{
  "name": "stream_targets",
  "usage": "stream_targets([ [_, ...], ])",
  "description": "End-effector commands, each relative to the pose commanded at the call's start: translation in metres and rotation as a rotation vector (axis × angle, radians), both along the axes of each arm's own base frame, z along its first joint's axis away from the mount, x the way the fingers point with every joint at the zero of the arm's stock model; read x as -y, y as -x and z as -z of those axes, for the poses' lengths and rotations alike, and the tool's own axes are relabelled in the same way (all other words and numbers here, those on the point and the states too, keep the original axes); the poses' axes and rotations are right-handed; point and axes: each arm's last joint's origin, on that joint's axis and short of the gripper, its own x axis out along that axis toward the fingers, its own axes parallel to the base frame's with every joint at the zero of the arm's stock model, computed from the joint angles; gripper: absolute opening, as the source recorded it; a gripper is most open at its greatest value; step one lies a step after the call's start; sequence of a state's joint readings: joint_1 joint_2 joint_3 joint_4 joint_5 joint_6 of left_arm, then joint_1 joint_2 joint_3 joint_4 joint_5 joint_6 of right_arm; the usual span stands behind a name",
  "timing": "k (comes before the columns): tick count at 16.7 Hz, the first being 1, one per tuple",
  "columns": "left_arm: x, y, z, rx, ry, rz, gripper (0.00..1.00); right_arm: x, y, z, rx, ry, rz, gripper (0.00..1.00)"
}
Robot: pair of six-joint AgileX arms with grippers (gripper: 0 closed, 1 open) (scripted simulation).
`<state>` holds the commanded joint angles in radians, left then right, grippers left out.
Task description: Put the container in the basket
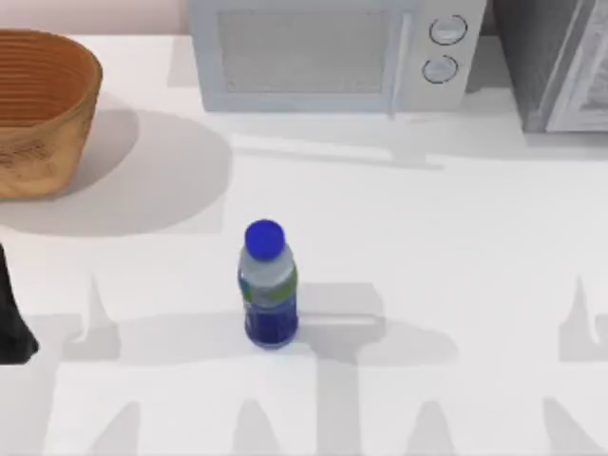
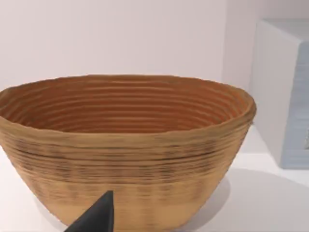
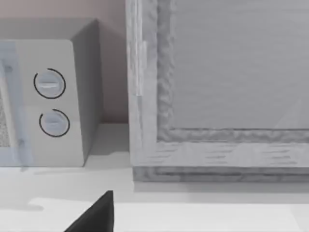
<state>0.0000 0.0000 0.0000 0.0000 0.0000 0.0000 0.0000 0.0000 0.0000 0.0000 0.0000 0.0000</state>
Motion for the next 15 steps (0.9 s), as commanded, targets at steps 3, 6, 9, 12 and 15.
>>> stream_targets([
  [3, 0.001, -0.001, -0.001, 0.001, 0.0, 0.008, 1.0, 0.0, 0.0, 0.0, 0.0, 0.0, 0.0, 1.0],
  [6, 0.005, -0.006, -0.005, 0.007, 0.0, 0.068, 1.0, 0.0, 0.0, 0.0, 0.0, 0.0, 0.0, 1.0],
  [9, 0.014, -0.017, -0.007, -0.003, -0.002, 0.158, 1.0, 0.0, 0.0, 0.0, 0.0, 0.0, 0.0, 1.0],
  [12, 0.026, -0.033, -0.002, -0.033, -0.007, 0.266, 1.0, 0.0, 0.0, 0.0, 0.0, 0.0, 0.0, 1.0],
  [15, 0.043, -0.049, 0.01, -0.079, -0.017, 0.384, 1.0, 0.0, 0.0, 0.0, 0.0, 0.0, 0.0, 1.0],
])
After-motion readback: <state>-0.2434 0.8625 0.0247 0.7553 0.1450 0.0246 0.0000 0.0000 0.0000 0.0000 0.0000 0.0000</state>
